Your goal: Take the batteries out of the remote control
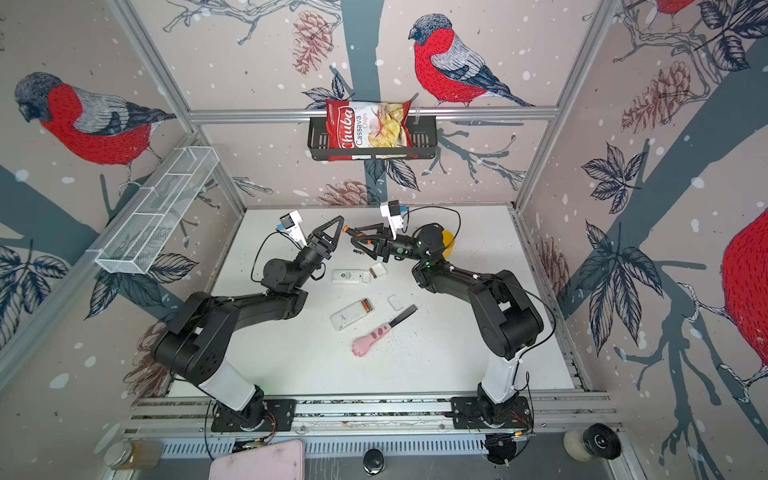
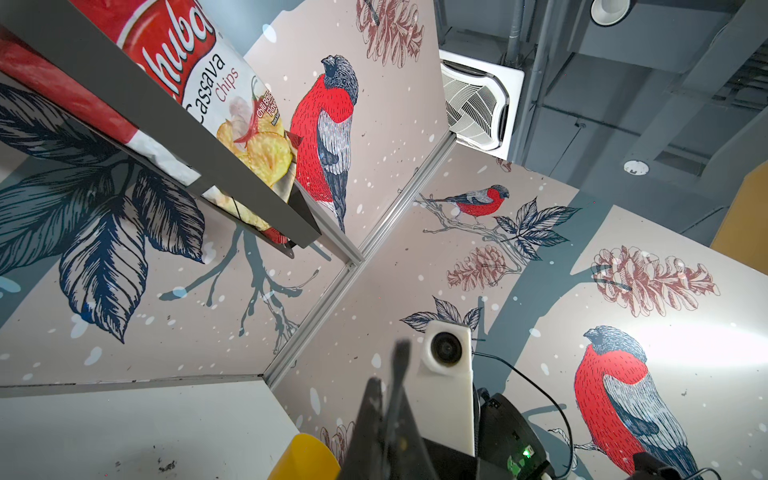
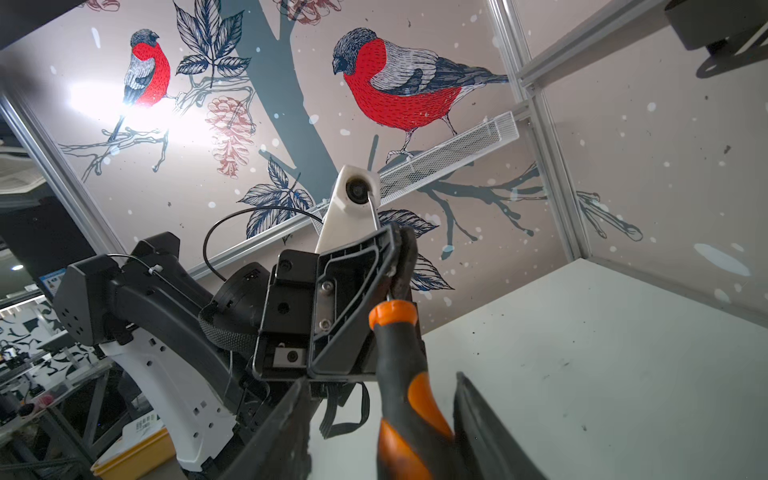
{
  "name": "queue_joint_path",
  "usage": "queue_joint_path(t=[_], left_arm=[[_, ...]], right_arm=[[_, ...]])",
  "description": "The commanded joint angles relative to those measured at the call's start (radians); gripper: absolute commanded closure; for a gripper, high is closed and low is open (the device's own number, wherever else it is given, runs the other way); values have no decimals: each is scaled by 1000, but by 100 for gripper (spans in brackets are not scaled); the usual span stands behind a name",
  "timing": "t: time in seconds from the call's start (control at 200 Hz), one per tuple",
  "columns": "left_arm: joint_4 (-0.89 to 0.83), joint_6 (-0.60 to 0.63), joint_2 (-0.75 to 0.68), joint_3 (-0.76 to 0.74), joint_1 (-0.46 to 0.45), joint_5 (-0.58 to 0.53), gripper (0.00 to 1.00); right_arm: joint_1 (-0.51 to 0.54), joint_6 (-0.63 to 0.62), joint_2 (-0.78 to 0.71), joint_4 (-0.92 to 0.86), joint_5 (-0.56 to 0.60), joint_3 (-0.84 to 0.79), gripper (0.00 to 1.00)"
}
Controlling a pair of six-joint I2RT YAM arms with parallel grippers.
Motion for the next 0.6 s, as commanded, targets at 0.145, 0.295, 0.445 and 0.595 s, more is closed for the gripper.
queue_joint_path(t=[0.145, 0.295, 0.445, 0.595], left_arm=[[215, -7, 7, 19, 3, 10, 100], [215, -13, 5, 20, 3, 7, 100], [214, -5, 1, 12, 3, 9, 100], [214, -17, -3, 4, 3, 12, 100]], right_arm=[[8, 193, 62, 223, -40, 45, 50], [15, 244, 90, 262, -39, 71, 57], [23, 243, 95, 241, -32, 85, 66], [24, 241, 95, 223, -9, 89, 81]])
